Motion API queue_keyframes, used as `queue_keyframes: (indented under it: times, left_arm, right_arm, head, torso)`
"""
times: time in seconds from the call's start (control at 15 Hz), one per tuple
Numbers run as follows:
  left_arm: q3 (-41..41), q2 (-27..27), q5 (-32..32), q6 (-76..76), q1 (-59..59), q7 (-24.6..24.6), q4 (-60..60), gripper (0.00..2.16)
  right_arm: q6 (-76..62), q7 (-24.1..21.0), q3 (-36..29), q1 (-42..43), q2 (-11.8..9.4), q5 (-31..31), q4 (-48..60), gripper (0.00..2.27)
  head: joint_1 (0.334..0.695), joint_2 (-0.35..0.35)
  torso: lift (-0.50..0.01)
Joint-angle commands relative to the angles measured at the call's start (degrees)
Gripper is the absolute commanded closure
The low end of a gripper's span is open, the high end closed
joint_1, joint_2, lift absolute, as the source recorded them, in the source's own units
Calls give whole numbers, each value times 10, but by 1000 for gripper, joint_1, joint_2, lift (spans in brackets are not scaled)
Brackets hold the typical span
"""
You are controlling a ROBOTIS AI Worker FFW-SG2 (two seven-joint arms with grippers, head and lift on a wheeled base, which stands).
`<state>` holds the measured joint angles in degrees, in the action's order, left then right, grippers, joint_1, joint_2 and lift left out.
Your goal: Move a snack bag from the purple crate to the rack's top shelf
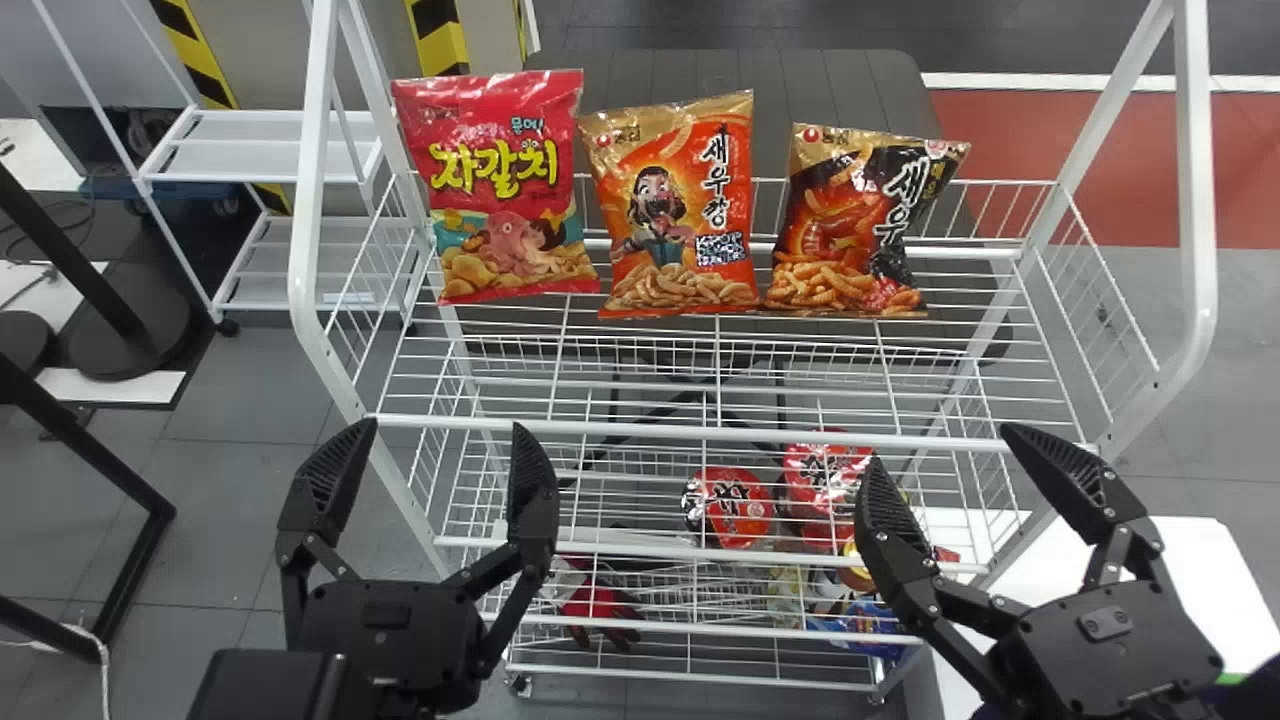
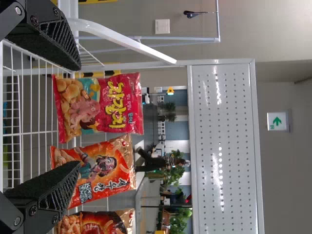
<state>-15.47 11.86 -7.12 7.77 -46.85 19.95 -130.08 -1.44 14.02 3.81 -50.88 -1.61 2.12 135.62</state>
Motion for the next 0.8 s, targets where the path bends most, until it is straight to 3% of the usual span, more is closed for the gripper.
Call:
queue_keyframes:
  times: [0.0,0.73]
  left_arm:
    - [-1,0,-1,0,0,1,0,140]
    - [-4,0,-5,2,-5,4,-5,140]
  right_arm:
    - [0,0,-1,0,-1,0,0,161]
    - [0,1,-1,-1,-4,-2,1,161]
  head:
    - [695,34]
    - [695,31]
  torso:
    - [0]
    - [0]
